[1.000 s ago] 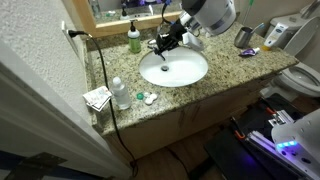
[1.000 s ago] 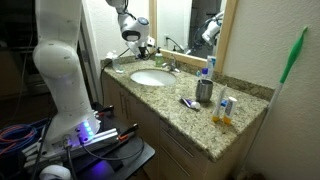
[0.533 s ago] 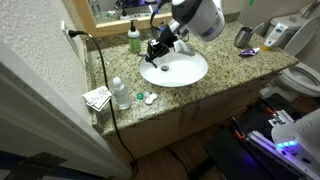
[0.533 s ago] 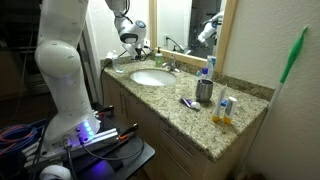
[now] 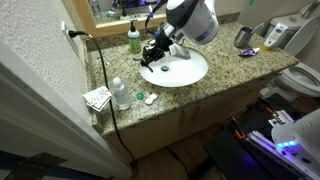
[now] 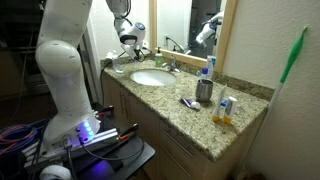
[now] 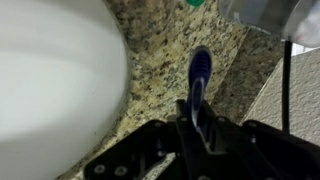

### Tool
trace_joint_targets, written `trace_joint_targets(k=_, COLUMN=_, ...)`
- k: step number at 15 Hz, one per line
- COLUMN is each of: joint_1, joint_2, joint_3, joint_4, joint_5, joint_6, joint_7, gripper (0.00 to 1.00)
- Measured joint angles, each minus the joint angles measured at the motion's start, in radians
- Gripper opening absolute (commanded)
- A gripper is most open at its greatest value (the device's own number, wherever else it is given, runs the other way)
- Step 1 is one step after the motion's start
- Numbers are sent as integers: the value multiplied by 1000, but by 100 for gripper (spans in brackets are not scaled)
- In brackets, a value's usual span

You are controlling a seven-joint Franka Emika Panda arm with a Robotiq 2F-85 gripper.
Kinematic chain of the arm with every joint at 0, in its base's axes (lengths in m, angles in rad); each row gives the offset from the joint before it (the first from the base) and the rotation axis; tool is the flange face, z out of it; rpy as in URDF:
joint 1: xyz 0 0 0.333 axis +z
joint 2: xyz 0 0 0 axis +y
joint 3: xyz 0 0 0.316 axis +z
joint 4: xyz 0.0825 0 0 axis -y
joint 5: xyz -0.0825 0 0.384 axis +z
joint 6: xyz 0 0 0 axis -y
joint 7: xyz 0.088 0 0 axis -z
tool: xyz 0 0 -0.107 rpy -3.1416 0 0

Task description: Put the shaving stick on the right side of the sink

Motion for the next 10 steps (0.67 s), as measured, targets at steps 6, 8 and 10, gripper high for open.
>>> trace_joint_targets(k=6, joint_1=23, joint_2=2, joint_3=-5, joint_4=30, joint_5=0, joint_6=-68, joint_7=-4, gripper=15)
trace_joint_targets(k=8, joint_1=31, joint_2=2, joint_3=-11, joint_4=30, joint_5=1, joint_6=-68, joint_7=-4, gripper=4)
trace_joint_targets(k=10, joint_1=39, joint_2=1, joint_3=-20, joint_4=30, joint_5=-2, joint_6=-68, joint_7=7, gripper=4)
